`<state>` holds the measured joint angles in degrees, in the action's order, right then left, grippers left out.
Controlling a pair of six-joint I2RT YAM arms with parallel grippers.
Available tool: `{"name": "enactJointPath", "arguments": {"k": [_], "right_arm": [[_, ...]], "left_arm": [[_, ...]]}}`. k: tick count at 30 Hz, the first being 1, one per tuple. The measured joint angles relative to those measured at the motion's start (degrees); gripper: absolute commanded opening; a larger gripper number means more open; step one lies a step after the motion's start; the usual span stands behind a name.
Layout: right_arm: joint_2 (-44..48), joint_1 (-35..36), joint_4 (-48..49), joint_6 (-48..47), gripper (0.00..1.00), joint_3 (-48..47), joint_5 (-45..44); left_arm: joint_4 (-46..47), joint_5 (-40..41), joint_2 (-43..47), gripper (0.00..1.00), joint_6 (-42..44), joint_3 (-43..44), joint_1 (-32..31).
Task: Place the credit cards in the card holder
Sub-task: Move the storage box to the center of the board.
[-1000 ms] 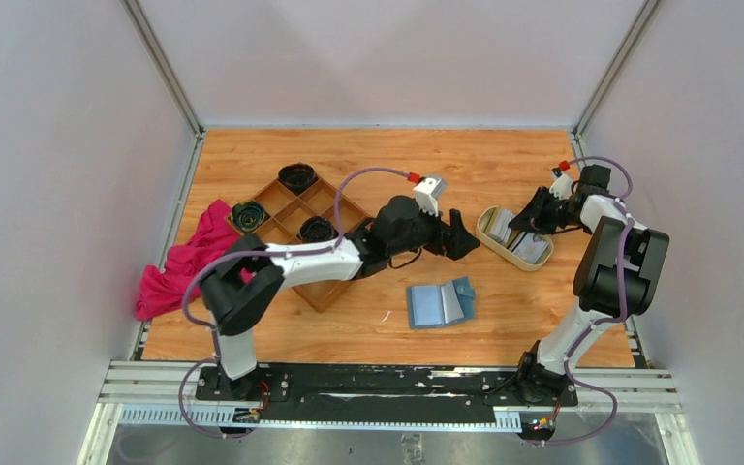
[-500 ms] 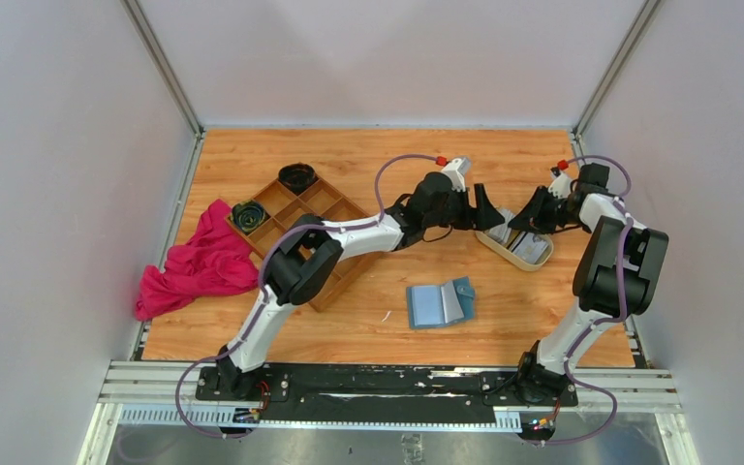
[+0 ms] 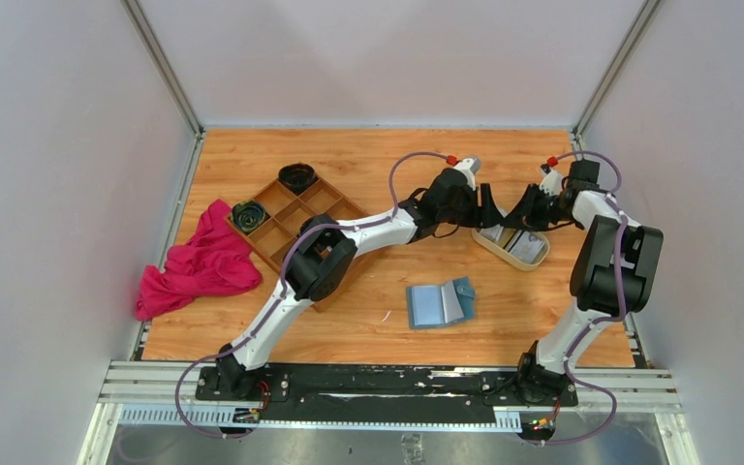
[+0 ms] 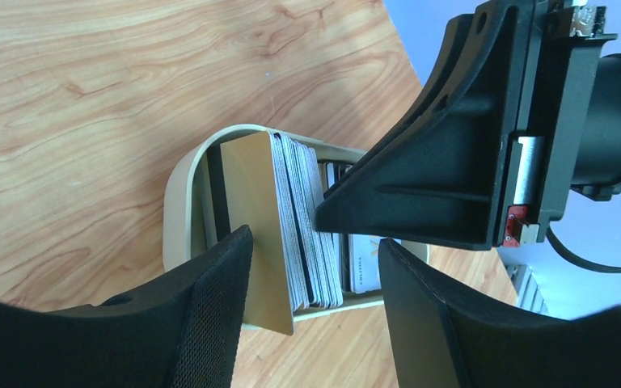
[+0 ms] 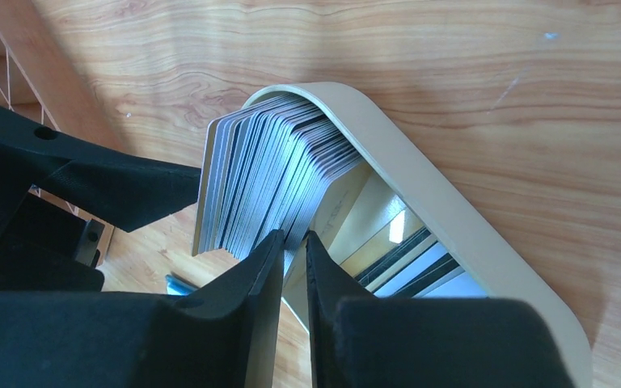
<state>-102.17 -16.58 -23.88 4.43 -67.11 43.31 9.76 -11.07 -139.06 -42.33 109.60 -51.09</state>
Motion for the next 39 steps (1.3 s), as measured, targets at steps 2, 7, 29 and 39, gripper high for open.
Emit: {"name": "enactJointPath", "arguments": {"k": [2,7,29,39], "right_arm": [[-0.07,0.59,-0.11,-0.04,0.19,-0.07,0.02],[-0.13,0.92,-0.26,-0.28,0.19,-0.13,0.13],[-0.37,1.77,-0.59,-0.83,0.19,-0.50,0.17],[-0.44,1.81,-0.81,-0.87,0.20,-0.57,0.15]], "left_arm": [[-0.90,0.20,-0.39,0.54,0.26,0.79,0.00],[-2.60,0.96,-1.05,0.41,0.94,1.62,0.09],[-11.50,5.14,-0.50,0.10,5.62,4.17,-0.09],[-12.76,5.07,1.01,0.00,5.97,4.11,-0.04]]}}
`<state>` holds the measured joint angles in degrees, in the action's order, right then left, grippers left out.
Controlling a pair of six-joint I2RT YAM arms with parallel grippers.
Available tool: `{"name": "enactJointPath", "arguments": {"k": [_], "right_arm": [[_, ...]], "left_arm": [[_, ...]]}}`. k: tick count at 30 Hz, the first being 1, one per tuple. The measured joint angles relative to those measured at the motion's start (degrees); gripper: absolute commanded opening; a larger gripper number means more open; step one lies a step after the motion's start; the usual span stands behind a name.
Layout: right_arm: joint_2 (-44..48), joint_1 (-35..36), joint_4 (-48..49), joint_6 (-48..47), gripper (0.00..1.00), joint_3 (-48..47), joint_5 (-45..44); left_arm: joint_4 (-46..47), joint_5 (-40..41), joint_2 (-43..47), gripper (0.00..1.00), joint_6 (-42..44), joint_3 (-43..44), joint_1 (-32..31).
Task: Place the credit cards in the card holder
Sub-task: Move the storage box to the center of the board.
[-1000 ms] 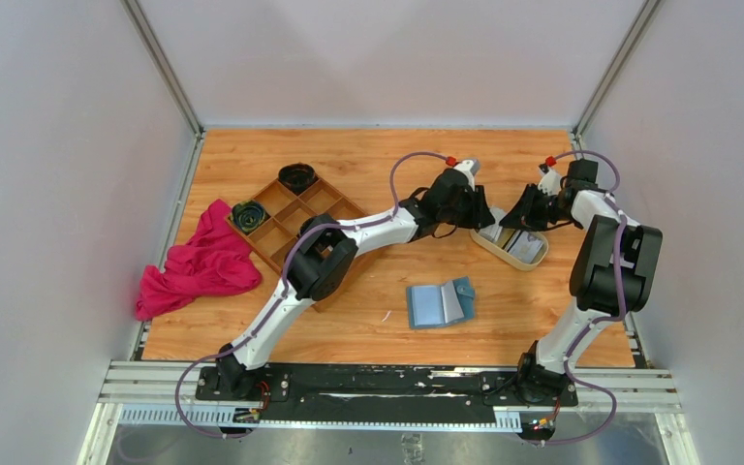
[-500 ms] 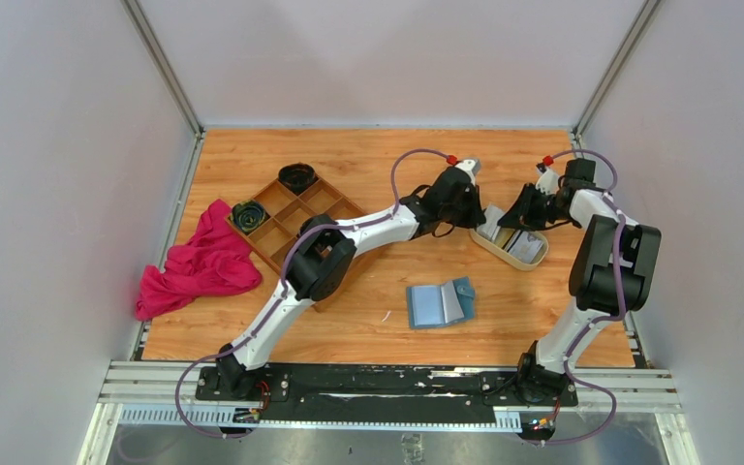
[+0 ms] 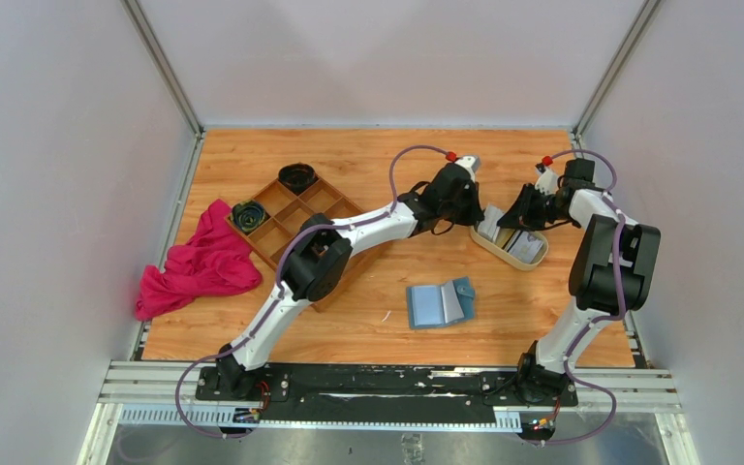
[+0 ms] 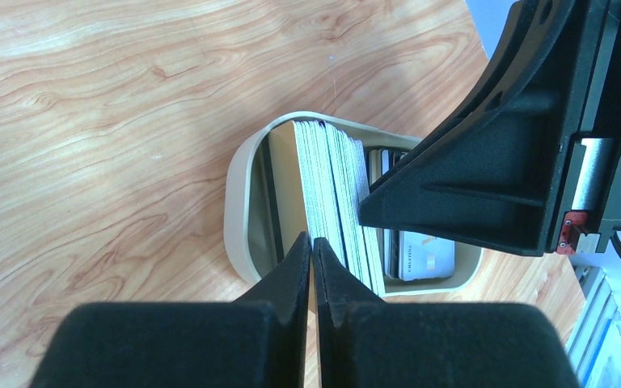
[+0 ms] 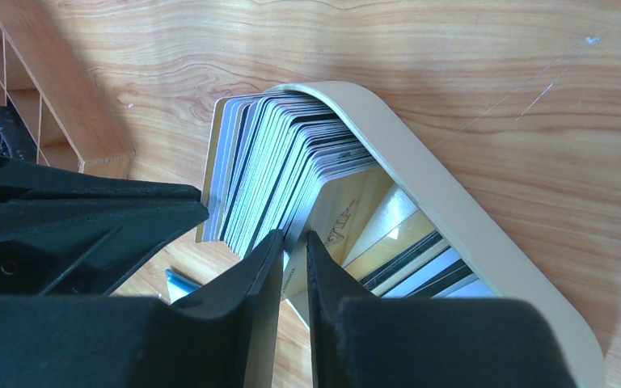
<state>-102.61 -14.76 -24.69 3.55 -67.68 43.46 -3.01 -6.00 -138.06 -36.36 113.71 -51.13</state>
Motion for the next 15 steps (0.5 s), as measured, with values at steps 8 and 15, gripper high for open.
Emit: {"name": "enactJointPath", "arguments": {"k": [8,15], "right_arm": [[-0.09,0.02,-0.15,-0.04,0.20,-0.11,0.02],[-0.13,0.04,-0.24,-0.15,0.20,-0.11,0.02]], "left_arm": [[-0.76,-0.94,0.00,0.44,0.02,0.50,-0.02],[-3.32,-2.36,-0.74,0.47,-0.09,6.95,-0.11]]}}
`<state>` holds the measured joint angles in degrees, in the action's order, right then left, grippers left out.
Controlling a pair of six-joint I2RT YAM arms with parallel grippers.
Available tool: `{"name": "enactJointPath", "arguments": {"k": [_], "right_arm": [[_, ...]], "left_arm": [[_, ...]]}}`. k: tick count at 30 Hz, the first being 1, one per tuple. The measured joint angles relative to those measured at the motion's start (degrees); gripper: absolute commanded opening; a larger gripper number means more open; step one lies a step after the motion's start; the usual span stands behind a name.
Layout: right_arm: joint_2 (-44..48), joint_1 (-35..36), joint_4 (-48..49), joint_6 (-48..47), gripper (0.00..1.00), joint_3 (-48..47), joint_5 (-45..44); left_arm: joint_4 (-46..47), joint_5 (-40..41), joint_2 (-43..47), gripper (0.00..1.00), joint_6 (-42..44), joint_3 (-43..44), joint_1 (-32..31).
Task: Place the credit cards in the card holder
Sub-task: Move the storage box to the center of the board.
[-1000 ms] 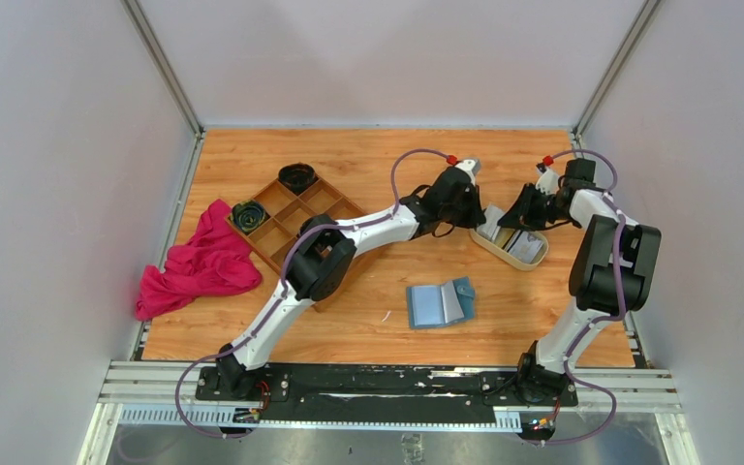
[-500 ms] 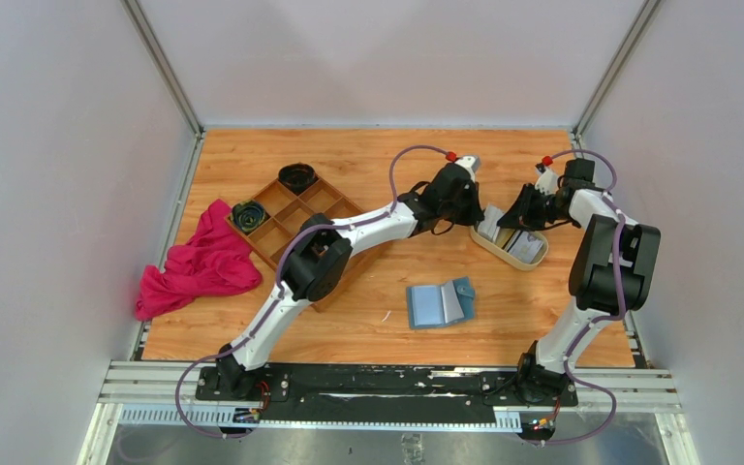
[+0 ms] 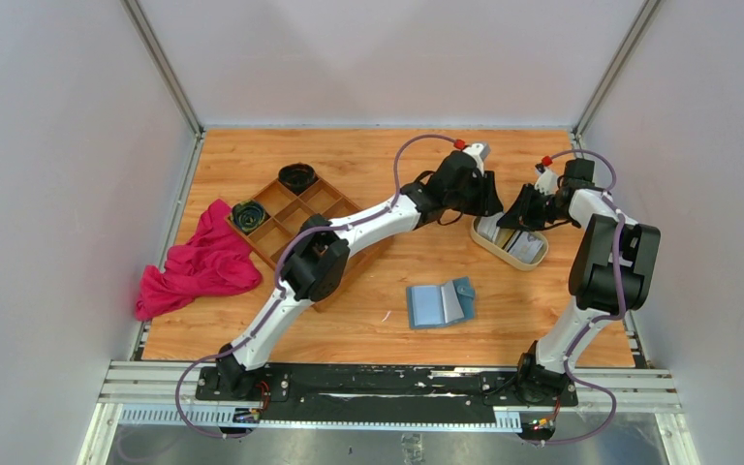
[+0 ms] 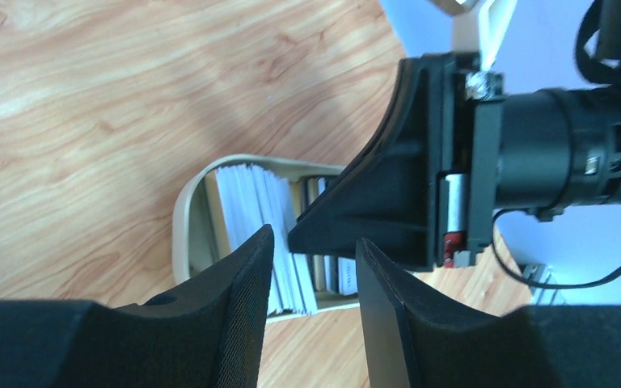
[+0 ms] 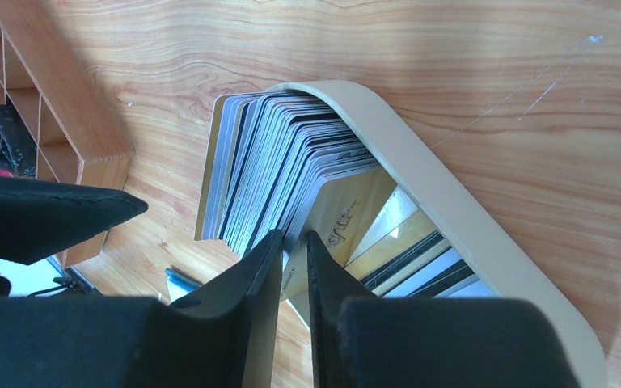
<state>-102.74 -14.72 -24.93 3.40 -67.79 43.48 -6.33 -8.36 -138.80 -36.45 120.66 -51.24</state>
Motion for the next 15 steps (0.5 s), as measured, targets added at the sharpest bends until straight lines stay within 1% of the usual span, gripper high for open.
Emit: {"name": "enactJointPath", "arguments": {"k": [6,9,15], "right_arm": [[-0.17,0.15,-0.22,-0.07,0.21,-0.22,-0.04],[-0.17,0.24,-0.26,-0.09,0.21,-0.28,-0.13],[-0.28,0.74,-0.35,-0.09,0.20,-0.28,-0.15]], "left_arm": [[-1.55,-0.87,-2.54,0.56,-0.37,4.31,0.00],[-3.54,-0.61,-3.89,0.57,-0.31,4.33,0.00],[-4.11,-0.46,-4.31,0.59,0.28,4.33,0.00]]}}
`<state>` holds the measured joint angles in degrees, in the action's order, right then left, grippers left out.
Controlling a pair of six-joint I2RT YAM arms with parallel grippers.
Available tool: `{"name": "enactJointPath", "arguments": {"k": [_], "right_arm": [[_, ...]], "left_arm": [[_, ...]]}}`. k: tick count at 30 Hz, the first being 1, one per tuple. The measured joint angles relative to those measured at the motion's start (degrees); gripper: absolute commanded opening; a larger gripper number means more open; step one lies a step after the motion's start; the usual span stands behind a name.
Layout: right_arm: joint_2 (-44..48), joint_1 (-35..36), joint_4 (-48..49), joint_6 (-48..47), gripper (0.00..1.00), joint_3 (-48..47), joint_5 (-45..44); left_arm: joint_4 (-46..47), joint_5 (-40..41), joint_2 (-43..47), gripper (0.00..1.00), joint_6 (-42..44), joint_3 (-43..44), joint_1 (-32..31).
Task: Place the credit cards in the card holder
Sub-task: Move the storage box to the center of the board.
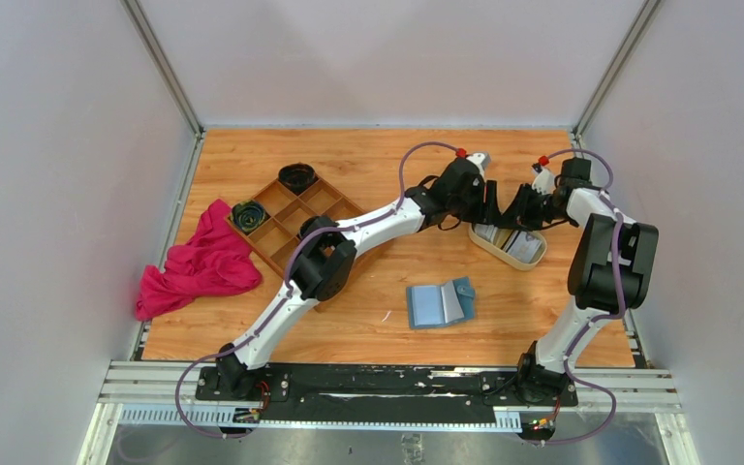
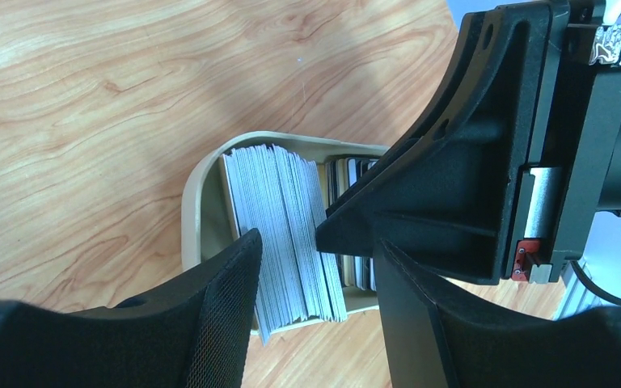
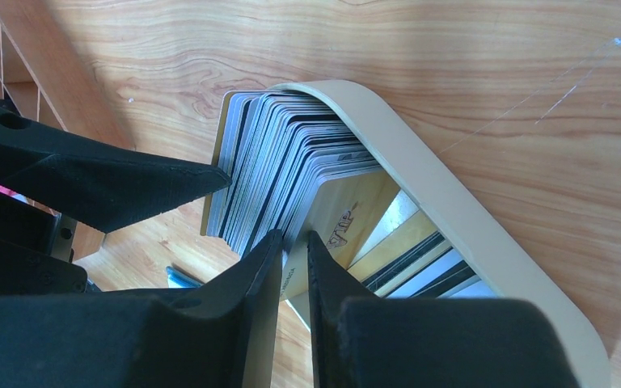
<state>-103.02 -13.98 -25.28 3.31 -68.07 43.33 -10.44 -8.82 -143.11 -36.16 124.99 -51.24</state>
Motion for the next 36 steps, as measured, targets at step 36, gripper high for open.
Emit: {"name": "enactJointPath", "arguments": {"k": [36], "right_arm": [[-2.49,0.39,-4.44,-5.46,0.43,-1.75,-1.05]], "left_arm": [[9.70,-2.47,6.64,0.62,2.05,-13.18,1.79]]}}
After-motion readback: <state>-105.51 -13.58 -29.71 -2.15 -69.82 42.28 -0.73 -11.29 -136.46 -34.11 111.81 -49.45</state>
